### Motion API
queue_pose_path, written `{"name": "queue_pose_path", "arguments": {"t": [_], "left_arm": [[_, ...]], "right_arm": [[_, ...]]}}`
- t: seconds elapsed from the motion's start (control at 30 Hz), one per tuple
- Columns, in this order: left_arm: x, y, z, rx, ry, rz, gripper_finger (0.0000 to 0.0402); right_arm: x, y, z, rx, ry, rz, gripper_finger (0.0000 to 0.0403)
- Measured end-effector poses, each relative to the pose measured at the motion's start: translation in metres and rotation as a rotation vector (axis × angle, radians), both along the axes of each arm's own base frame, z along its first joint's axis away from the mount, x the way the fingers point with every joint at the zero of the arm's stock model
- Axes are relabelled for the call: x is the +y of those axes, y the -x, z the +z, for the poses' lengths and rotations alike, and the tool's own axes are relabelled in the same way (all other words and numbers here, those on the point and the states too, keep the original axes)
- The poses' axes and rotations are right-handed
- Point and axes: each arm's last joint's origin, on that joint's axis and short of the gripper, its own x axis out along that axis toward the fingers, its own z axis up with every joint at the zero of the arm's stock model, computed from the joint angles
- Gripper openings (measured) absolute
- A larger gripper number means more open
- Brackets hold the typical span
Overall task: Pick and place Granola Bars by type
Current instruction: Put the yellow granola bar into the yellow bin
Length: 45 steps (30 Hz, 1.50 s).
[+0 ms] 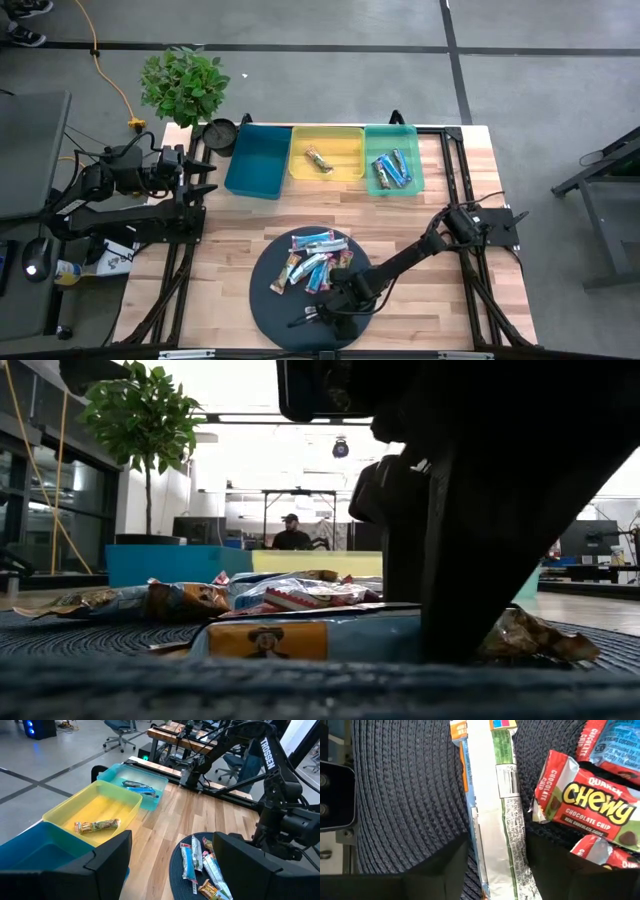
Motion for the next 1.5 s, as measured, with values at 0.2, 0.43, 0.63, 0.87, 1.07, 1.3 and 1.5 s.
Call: {"name": "queue_pose_path", "arguments": {"t": [0.2,0.43,0.63,0.87,1.07,1.3,1.5], "left_arm": [[0.000,0.000,0.000,0.000,0.000,0.000,0.0273],[0.000,0.000,0.000,0.000,0.000,0.000,0.0273],[0.000,0.000,0.000,0.000,0.000,0.000,0.0273],[0.000,0.000,0.000,0.000,0.000,0.000,0.0273],[0.000,0.000,0.000,0.000,0.000,0.000,0.0273],[0.000,0.000,0.000,0.000,0.000,0.000,0.0273],[0.000,0.000,0.000,0.000,0.000,0.000,0.0273]], "right_arm": [[0.000,0.000,-0.001,0.008,-0.006,0.003,0.0143],[0.000,0.000,-0.002,0.011,-0.010,0.004,0.0105],[-0.003,-0.001,-0.002,0.020,-0.023,-0.015,0.0085],[-0.012,-0.005,0.003,0.023,-0.045,-0.035,0.0078],[-0.024,-0.008,0.018,0.001,-0.063,-0.057,0.0078],[-0.031,-0.013,0.033,-0.017,-0.162,-0.045,0.0078],[-0.039,-0.021,0.049,-0.057,-0.319,-0.005,0.0078]]}}
